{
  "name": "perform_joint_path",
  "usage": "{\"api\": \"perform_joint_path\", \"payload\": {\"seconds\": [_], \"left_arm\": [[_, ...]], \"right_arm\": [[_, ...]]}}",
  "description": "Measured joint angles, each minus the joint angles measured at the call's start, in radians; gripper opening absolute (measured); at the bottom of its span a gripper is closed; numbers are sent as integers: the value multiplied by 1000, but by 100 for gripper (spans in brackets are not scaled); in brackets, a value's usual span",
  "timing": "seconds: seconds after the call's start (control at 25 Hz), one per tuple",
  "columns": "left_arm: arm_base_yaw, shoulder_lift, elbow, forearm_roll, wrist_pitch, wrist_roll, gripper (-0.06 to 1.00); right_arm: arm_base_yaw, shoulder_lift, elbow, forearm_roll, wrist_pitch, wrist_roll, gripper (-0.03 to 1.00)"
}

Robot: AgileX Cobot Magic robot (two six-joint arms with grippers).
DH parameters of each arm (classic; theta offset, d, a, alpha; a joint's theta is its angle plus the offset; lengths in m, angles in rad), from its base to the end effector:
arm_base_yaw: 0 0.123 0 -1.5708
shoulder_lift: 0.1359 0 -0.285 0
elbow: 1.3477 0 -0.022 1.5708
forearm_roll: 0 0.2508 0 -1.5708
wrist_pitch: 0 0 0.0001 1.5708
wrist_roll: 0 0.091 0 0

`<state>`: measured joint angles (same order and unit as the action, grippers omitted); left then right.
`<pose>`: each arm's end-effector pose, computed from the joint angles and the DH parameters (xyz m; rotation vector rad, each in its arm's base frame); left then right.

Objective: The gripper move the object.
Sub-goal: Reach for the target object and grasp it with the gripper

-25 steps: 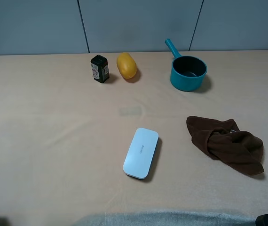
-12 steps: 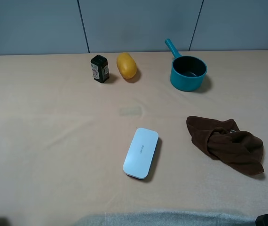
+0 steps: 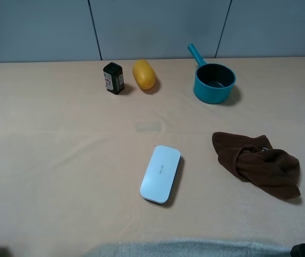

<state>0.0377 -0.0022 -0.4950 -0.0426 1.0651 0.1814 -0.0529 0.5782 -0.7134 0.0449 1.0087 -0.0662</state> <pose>-0.0047 -0.0036 0.2756 0.1493 2.0464 0.0852 0.0887 -0.0012 0.3220 -0.0060 2.3559 -0.0017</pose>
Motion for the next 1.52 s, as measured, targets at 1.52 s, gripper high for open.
{"api": "perform_joint_path", "payload": {"seconds": [1.52], "left_arm": [[0,0,0,0,0,0,96]], "right_arm": [[155,906,-609,-3,77,-17,69]]}}
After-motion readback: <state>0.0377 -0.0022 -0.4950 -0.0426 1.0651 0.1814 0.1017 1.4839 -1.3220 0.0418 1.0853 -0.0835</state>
